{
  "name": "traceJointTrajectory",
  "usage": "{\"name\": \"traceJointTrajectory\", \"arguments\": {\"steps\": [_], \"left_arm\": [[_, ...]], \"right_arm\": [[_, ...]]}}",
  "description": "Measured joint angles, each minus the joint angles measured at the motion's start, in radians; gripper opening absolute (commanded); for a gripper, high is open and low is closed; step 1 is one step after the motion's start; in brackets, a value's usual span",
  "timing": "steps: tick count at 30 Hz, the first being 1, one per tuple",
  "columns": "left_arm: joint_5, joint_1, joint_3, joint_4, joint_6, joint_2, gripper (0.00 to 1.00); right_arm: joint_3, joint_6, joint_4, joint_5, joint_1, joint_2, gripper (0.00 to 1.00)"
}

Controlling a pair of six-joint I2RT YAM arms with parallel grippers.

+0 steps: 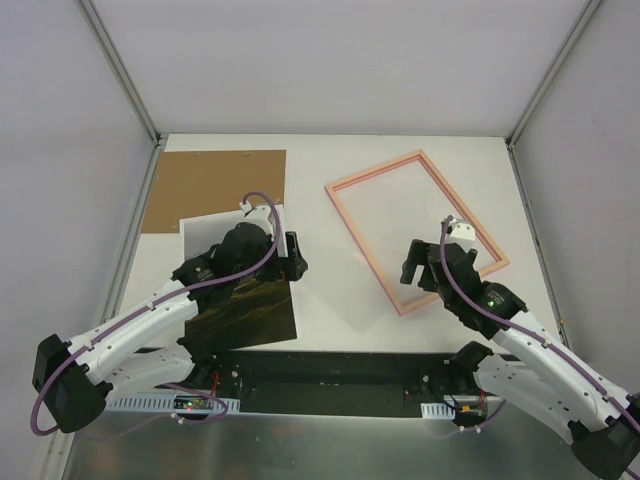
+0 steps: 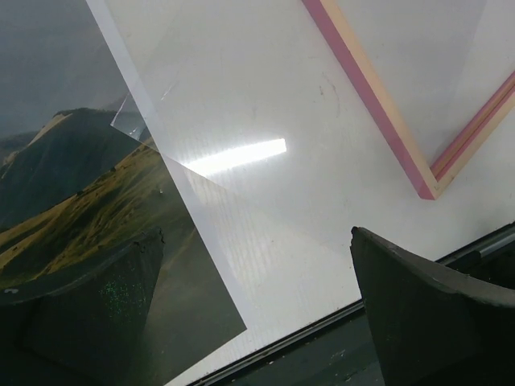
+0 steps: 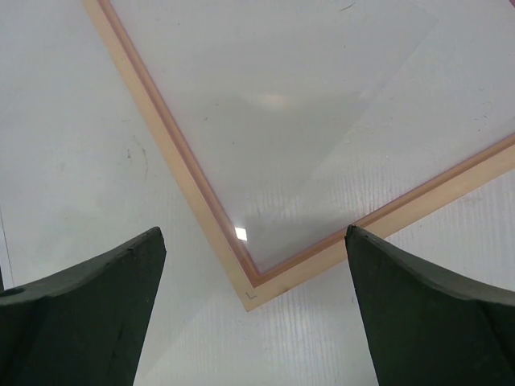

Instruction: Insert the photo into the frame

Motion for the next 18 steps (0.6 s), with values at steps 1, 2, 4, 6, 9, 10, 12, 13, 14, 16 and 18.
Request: {"name": "traceJointTrajectory", "arguments": {"steps": [1,2,4,6,9,10,12,13,14,16,18], "left_arm": [[-0.001,0.0,0.0,0.0,-0.004,0.0,0.99],[-0.004,0.0,0.0,0.0,-0.008,0.0,0.99],[-0.014,0.0,0.0,0.0,-0.015,0.001,0.99],[-0.021,0.0,0.0,0.0,-0.023,0.004,0.99],[-0.02,0.01,0.0,0.007,-0.04,0.034,0.99],[-0.017,0.018,0.004,0.013,-0.05,0.061,0.99],[-0.01,0.031,0.014,0.027,-0.058,0.119,0.97],[-0.002,0.038,0.028,0.042,-0.06,0.164,0.97],[0.008,0.041,0.042,0.053,-0.061,0.204,0.96],[0.031,0.046,0.095,0.09,-0.064,0.311,0.94],[0.06,0.052,0.158,0.124,-0.067,0.417,0.92]], "right_arm": [[0.0,0.003,-0.001,0.003,0.0,0.0,0.96],[0.0,0.006,-0.005,0.008,0.0,0.0,0.96],[0.0,0.011,-0.014,0.013,-0.002,0.0,0.96],[0.0,0.016,-0.024,0.016,-0.004,0.0,0.96],[0.0,0.026,-0.037,0.019,-0.012,0.0,0.96],[0.0,0.029,-0.043,0.018,-0.017,0.0,0.96],[0.0,0.034,-0.051,0.016,-0.032,0.0,0.96],[0.0,0.036,-0.054,0.013,-0.044,0.002,0.96],[0.0,0.038,-0.057,0.008,-0.063,0.005,0.96],[0.001,0.04,-0.06,-0.009,-0.103,0.016,0.96],[0.002,0.04,-0.06,-0.039,-0.156,0.033,0.96]]}}
